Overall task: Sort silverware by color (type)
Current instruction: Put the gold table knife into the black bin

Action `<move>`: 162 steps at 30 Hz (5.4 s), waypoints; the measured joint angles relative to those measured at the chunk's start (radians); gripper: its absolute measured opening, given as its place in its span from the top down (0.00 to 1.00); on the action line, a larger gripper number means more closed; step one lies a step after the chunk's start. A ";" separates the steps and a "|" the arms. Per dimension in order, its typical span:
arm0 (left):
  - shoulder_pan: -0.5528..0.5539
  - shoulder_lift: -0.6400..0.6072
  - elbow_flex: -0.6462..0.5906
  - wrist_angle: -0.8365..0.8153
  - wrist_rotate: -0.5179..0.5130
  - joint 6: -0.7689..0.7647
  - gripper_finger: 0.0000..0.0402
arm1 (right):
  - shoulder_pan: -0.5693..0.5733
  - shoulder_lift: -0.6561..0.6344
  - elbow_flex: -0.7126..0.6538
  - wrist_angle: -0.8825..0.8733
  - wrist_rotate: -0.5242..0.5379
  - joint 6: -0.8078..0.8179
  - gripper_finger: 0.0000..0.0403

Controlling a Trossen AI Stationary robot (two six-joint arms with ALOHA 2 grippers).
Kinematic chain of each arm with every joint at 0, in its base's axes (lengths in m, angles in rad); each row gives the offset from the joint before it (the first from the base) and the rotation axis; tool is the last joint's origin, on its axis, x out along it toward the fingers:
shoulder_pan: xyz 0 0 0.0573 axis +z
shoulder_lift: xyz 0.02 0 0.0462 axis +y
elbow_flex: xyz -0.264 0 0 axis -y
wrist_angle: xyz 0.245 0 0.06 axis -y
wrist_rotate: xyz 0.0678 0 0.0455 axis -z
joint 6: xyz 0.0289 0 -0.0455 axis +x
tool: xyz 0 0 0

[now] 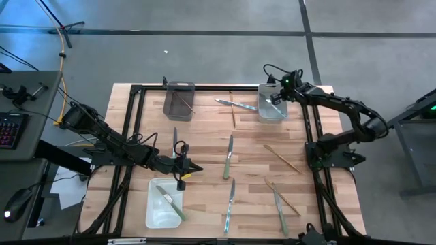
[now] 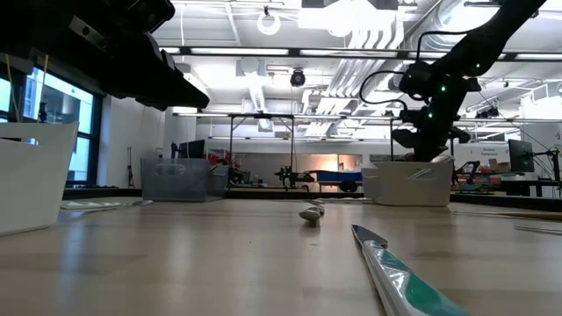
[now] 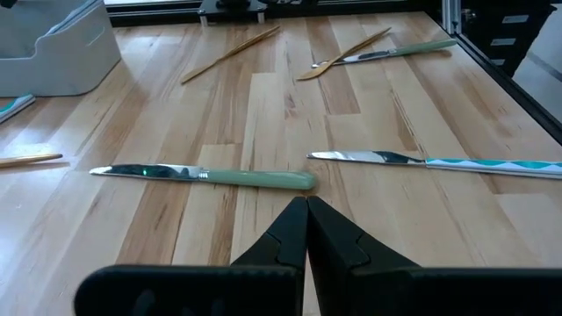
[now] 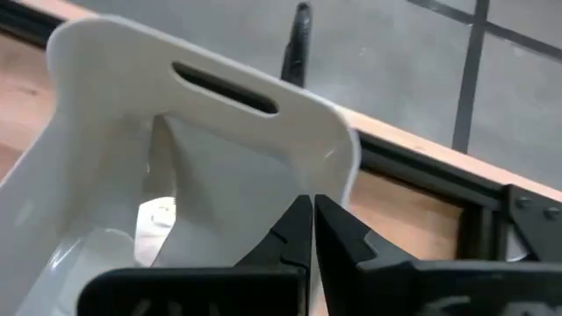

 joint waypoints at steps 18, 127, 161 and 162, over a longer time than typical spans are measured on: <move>0.000 0.000 0.000 0.000 -0.005 0.001 1.00 | 0.352 -0.402 0.000 -0.301 -0.011 0.058 1.00; -0.067 0.388 0.401 0.126 -0.478 1.040 0.68 | 1.141 0.117 0.221 0.171 -0.277 0.678 1.00; 0.013 0.404 0.448 0.119 -0.504 1.532 0.83 | 1.140 0.117 0.221 0.221 -0.302 0.703 1.00; 0.013 0.404 0.448 0.118 -0.503 1.537 0.85 | 1.140 0.117 0.221 0.223 -0.300 0.703 1.00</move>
